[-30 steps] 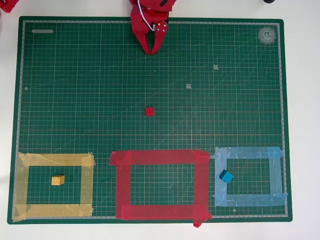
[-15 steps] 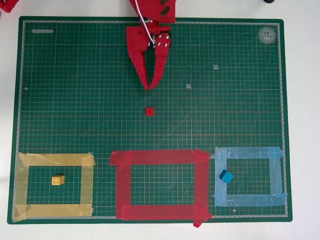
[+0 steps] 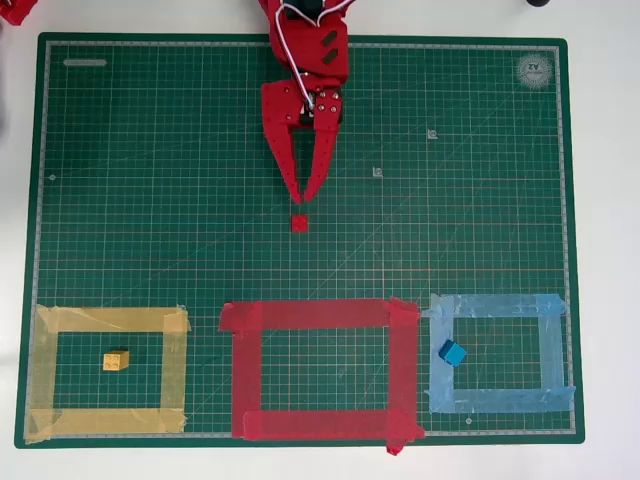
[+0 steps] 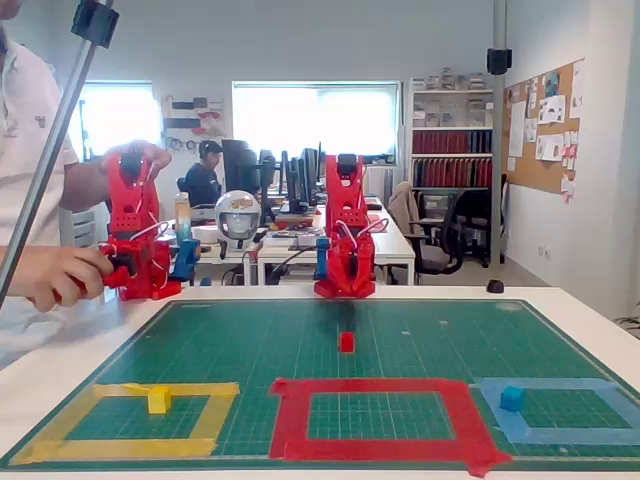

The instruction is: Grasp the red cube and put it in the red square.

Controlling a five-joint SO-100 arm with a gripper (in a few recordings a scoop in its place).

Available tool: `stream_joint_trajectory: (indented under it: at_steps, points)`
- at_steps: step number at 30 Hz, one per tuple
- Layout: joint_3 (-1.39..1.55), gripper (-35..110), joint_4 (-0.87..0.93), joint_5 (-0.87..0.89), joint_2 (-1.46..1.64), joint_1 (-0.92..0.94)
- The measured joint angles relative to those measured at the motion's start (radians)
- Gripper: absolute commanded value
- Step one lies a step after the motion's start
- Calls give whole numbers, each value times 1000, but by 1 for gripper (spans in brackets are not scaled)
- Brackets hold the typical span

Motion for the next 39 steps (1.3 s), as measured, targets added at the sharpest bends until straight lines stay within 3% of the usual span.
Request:
stream_joint_trajectory:
  at_steps: [15,33,39]
  points:
    - [-95,0,-92,-5,-339,28]
    - [20,8,-98,-54,-351,12]
    - [23,8,-233,-54,-442,12]
